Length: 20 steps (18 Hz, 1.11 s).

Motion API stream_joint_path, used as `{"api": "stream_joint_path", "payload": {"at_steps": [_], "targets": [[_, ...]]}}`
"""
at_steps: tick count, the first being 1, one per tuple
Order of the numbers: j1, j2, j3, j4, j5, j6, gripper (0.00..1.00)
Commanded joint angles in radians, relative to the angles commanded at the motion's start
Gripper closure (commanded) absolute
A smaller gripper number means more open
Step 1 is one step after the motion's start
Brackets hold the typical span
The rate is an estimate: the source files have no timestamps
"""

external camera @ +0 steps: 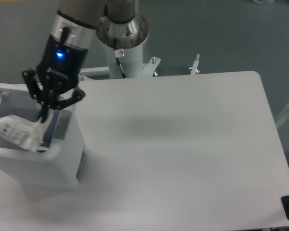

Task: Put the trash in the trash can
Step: 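Release the paper into the bin and raise the gripper away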

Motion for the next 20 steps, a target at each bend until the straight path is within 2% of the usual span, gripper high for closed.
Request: {"api": "stream_joint_path", "payload": {"at_steps": [1,6,7,11,13,17,20], "targets": [[0.0,0.0,0.002,0.0,0.0,0.006,0.0],[0.017,-0.003,0.014,-0.001,0.005,0.021,0.0],[0.044,-0.003,0.014,-0.003,0.008,0.038,0.0],[0.263,-0.014,0.008,0.003,0.015,0.129,0.0],[0.352,-0.055,-0.001,-0.003,0.024,0.233,0.0],[0.445,-0.116,-0.006,-0.001,0.227,0.363,0.0],[0.5,-0.187,0.026,0.003,0.245,0.414,0.0]]}}
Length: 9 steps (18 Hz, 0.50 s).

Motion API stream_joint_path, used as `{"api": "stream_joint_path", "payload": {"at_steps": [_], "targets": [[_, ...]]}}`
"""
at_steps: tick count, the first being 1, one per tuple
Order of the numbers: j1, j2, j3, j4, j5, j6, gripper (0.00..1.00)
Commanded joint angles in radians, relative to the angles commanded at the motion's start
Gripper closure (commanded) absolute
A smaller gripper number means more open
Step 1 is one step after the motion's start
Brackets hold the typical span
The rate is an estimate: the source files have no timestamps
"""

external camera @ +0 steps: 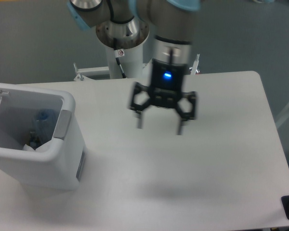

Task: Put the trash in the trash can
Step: 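Release the paper into the bin and raise the gripper away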

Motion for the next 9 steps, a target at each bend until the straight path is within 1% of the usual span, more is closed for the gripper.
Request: {"api": "stream_joint_path", "payload": {"at_steps": [2,6,9], "targets": [[0.012,-0.04,0.022,-0.005,0.03,0.11,0.0],[0.014,-0.08,0.005,-0.012,0.213,0.334,0.0],[0.008,-0.091,0.005,-0.018,0.238,0.356,0.0]]}}
